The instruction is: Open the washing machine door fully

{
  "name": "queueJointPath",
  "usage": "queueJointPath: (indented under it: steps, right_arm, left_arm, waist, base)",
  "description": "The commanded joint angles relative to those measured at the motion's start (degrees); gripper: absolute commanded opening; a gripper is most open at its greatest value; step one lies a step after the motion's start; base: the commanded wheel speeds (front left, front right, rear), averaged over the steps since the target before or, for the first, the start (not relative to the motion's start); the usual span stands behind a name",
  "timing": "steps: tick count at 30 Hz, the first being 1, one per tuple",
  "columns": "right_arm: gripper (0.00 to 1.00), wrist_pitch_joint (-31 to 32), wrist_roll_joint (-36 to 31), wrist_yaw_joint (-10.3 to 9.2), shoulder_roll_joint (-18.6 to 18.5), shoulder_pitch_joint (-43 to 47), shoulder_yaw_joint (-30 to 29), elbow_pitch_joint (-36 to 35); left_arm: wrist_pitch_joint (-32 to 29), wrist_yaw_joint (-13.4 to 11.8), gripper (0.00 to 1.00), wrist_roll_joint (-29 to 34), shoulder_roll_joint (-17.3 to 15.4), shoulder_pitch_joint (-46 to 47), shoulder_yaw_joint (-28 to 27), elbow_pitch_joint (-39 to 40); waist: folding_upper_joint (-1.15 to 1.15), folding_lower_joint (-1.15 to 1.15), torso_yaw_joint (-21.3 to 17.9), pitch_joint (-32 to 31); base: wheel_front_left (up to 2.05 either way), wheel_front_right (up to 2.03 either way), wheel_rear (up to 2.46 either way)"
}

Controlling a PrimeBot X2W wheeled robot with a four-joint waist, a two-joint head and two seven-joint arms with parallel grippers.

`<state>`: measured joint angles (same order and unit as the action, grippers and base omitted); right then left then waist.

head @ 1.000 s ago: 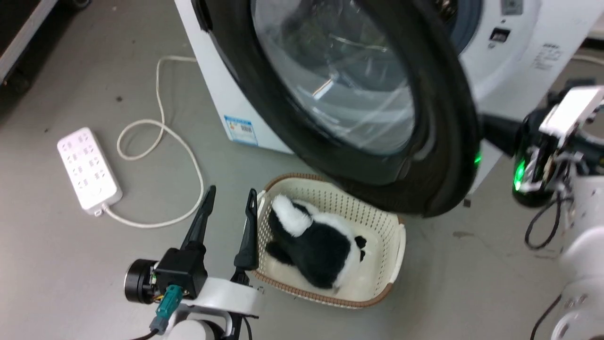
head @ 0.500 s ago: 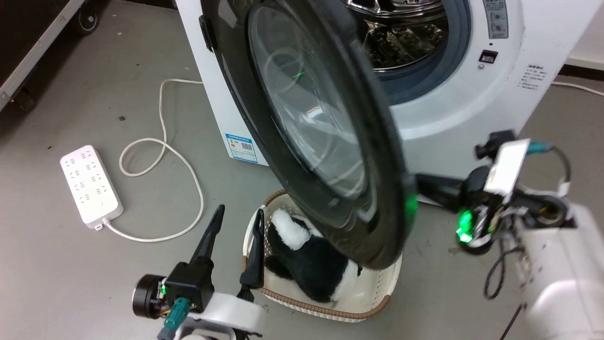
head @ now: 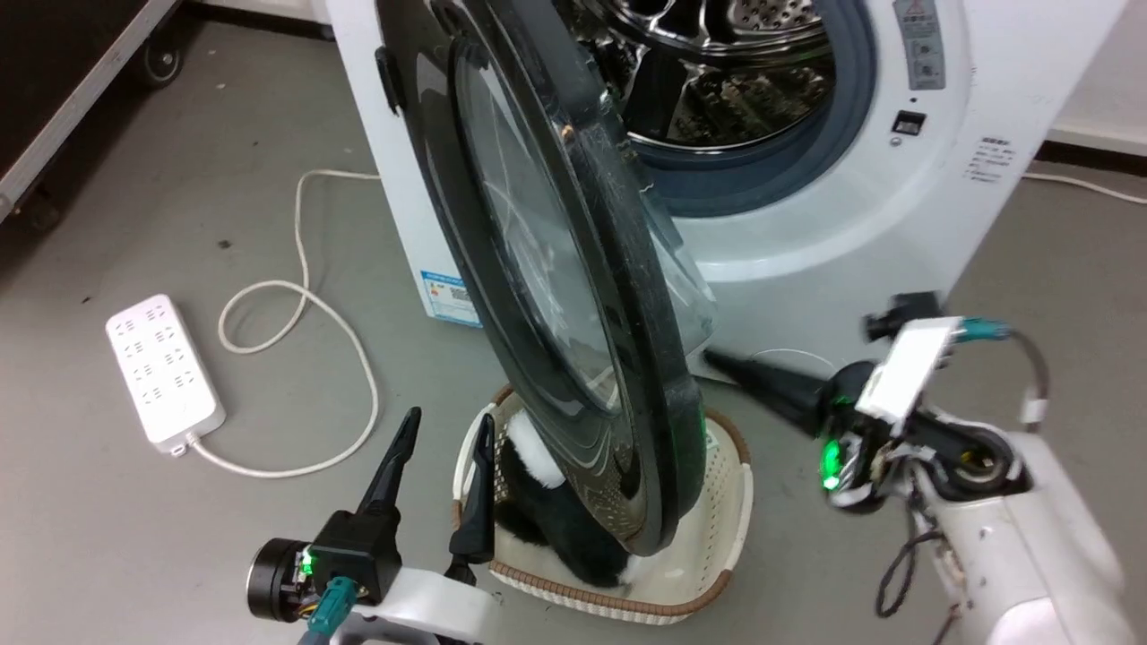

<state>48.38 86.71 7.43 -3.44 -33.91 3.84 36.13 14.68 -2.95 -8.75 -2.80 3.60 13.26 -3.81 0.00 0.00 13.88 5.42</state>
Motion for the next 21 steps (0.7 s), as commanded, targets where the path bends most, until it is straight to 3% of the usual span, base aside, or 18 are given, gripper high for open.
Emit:
queueJointPath:
  steps: [1, 2, 3, 9, 14, 17, 21]
  right_arm:
    - [0.72, -1.3, -0.8, 0.06, -0.7, 1.3, -0.6, -0.7]
    - [1.00, -3.6, -2.2, 0.06, -1.4, 1.3, -1.2, -1.4]
    - [1.00, -11.6, -8.2, 0.06, -3.7, 2.1, -2.0, -6.0]
    - [1.00, -33.0, -28.6, 0.06, -11.3, 8.2, 2.8, -20.7]
    - [1.00, -50.6, -46.2, 0.06, -17.7, 15.2, 6.4, -25.3]
    - [1.00, -58.3, -53.4, 0.06, -17.6, 19.5, 4.7, -24.8]
    - [1.00, -61.9, -62.6, 0.06, -13.9, 24.1, -1.1, -23.8]
  left_arm:
    - [0.3, -0.2, 1.00, -0.1, -0.1, -0.6, -0.3, -0.1]
    - [0.3, -0.1, 1.00, -0.1, -0.1, -0.6, -0.4, -0.1]
    - [0.3, -0.1, 1.00, -0.3, -0.1, -0.5, -1.0, 0.1]
    - [0.3, 0.2, 1.00, -1.3, -0.1, 0.0, -2.8, 0.3]
    - [0.3, 0.4, 1.00, -1.7, -0.1, -0.7, -4.6, 0.1]
    - [0.3, 0.6, 1.00, -2.1, -0.1, -1.5, -5.6, 0.0]
    - [0.3, 1.2, 1.00, -2.2, -0.1, -2.6, -6.0, -0.5]
  waist:
    - [0.00, 0.00, -0.5, -0.4]
    - [0.00, 0.00, -0.8, -0.6]
    - [0.00, 0.00, -2.0, -1.2]
    - [0.00, 0.00, -4.4, -2.5]
    - [0.00, 0.00, -6.2, -4.0]
    - [0.00, 0.00, -7.1, -4.6]
    - [0.00, 0.00, -8.4, -4.9]
  base:
    - [0.00, 0.00, 0.00]
    - [0.00, 0.00, 0.00]
    - [0.00, 0.00, 0.00]
    - [0.00, 0.00, 0.00]
    - [0.00, 0.00, 0.00]
    - [0.00, 0.00, 0.00]
    - [0.00, 0.00, 0.00]
